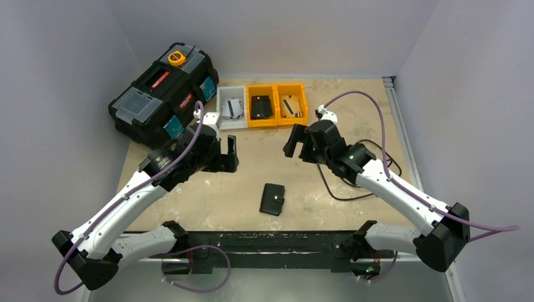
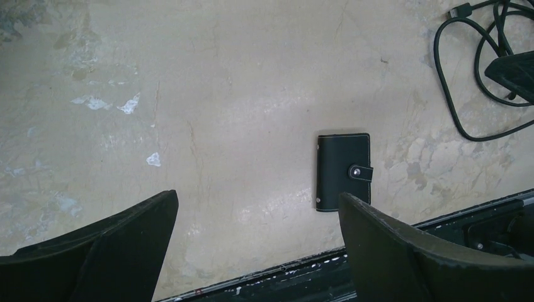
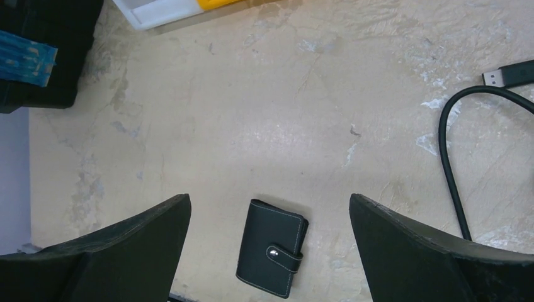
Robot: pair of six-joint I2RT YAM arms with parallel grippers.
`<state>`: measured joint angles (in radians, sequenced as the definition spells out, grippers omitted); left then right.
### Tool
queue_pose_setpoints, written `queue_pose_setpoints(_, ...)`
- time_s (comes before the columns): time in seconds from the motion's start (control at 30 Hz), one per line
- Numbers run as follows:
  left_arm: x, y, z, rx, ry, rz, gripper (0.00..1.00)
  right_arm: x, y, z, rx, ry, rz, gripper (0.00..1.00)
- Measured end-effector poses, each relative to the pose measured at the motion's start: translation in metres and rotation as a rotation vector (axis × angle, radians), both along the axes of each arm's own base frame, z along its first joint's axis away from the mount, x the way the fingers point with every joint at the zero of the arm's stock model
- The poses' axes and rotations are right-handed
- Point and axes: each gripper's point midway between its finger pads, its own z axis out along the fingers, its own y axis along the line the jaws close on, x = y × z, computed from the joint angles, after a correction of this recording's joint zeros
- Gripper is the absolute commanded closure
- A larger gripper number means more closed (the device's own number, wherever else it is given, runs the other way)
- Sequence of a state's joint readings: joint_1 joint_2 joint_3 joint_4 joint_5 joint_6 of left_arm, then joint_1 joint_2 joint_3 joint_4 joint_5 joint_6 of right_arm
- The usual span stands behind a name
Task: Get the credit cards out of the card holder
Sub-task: Open the card holder at the center of the board.
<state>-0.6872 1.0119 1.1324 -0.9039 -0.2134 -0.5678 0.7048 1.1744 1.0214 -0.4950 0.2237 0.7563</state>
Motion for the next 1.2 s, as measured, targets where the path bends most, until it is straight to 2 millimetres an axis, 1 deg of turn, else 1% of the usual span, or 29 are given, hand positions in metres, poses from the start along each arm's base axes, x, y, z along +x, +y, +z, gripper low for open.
queue_pose_setpoints(0.1,0.001,-0.001,0.001,-0.006,-0.006,0.001,0.0,0.0,-0.003,-0.01,-0.014,0.013,-0.02,0.01)
queue_pose_setpoints(0.2,0.002,-0.001,0.002,-0.008,-0.009,0.001,0.0,-0.002,-0.011,-0.025,-0.05,0.034,-0.045,0.01)
queue_pose_setpoints(0.43,0.004,0.0,0.002,-0.005,-0.02,0.014,0.0,-0.002,-0.016,-0.037,-0.104,0.056,-0.055,0.01)
queue_pose_setpoints(0.57,0.005,0.002,-0.004,0.003,-0.015,0.034,0.0,-0.008,-0.007,-0.047,-0.143,0.077,-0.022,0.03)
queue_pose_setpoints(0.7,0.004,0.005,-0.008,0.022,-0.003,0.042,0.0,-0.022,0.013,-0.063,-0.189,0.1,0.046,0.07)
queue_pose_setpoints(0.77,0.004,0.007,-0.014,0.042,0.018,0.052,0.0,-0.032,0.024,-0.071,-0.209,0.116,0.087,0.11)
queue_pose_setpoints(0.87,0.004,0.008,-0.024,0.063,0.052,0.064,0.0,-0.046,0.039,-0.088,-0.244,0.148,0.139,0.21)
queue_pose_setpoints(0.93,0.004,0.01,-0.031,0.066,0.072,0.079,0.0,-0.056,0.048,-0.103,-0.273,0.175,0.169,0.3)
queue_pose_setpoints(0.97,0.003,0.011,-0.034,0.068,0.079,0.086,0.0,-0.061,0.051,-0.11,-0.288,0.187,0.183,0.39)
queue_pose_setpoints(1.0,0.002,0.012,-0.037,0.069,0.089,0.093,0.0,-0.065,0.054,-0.116,-0.301,0.199,0.193,0.43)
queue_pose_setpoints(1.13,-0.002,0.014,-0.046,0.067,0.121,0.111,0.0,-0.077,0.063,-0.133,-0.343,0.224,0.219,0.47)
queue_pose_setpoints(1.2,-0.003,0.014,-0.048,0.061,0.133,0.115,0.0,-0.08,0.068,-0.137,-0.364,0.225,0.226,0.51)
